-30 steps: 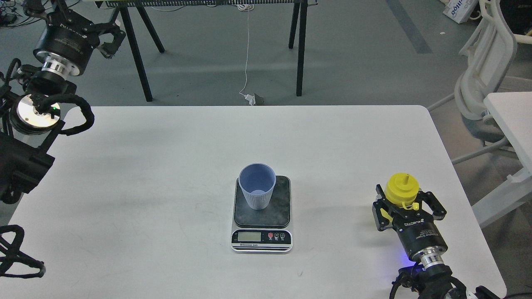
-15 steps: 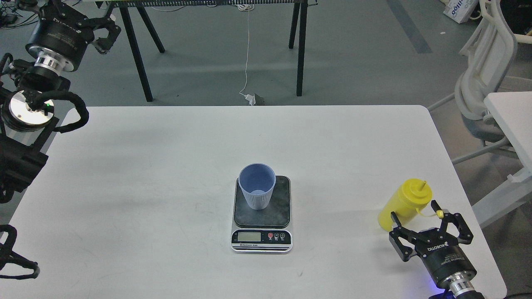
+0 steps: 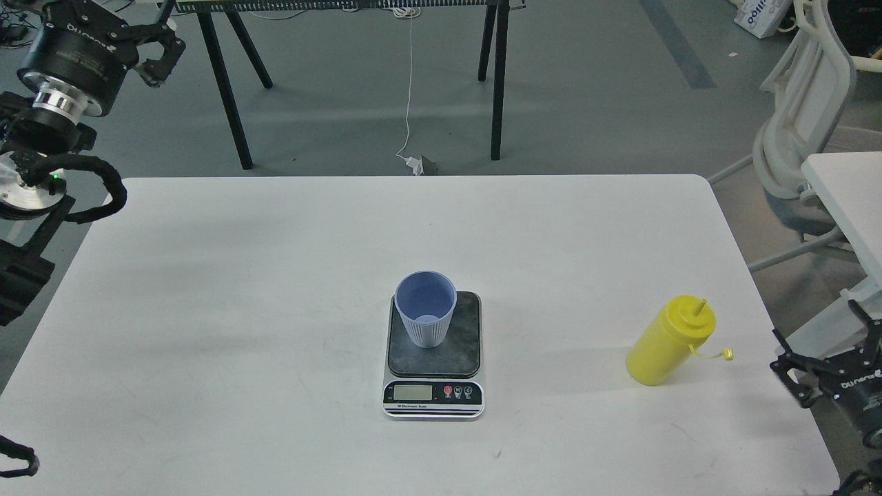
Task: Pour seasoning into cup on scale with both arms
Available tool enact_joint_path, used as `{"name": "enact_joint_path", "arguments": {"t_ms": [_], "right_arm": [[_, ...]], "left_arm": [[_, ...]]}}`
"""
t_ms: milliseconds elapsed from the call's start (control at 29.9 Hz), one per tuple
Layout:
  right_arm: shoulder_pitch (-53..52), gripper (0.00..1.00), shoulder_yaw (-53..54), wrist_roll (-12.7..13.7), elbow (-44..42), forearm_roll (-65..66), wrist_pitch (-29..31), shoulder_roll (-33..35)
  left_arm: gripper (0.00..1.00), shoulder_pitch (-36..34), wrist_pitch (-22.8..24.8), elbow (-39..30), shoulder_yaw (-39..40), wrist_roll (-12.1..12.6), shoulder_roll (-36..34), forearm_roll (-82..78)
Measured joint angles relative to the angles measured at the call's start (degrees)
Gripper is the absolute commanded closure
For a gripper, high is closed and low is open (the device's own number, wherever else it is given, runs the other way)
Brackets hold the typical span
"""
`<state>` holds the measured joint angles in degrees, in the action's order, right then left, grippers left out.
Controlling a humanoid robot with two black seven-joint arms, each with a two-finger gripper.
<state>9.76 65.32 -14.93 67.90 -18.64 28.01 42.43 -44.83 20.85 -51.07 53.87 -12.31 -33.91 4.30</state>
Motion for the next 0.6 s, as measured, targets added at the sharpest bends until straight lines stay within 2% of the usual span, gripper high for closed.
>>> {"name": "enact_joint_path", "arguments": {"t_ms": [234,601], "right_arm": [[-21.7,0.01,-0.4,-0.2,-13.8,4.3,0.0,1.1],[-51.9,0.01,-10.9,0.0,-33.9,6.7,0.0,-9.0]], "left_arm": [[0.00,0.3,0.0,-0.1,0.2,0.0,0.1,0.1],[0.00,0.1,0.1,3.0,1.0,0.0,3.3,0.8]]}}
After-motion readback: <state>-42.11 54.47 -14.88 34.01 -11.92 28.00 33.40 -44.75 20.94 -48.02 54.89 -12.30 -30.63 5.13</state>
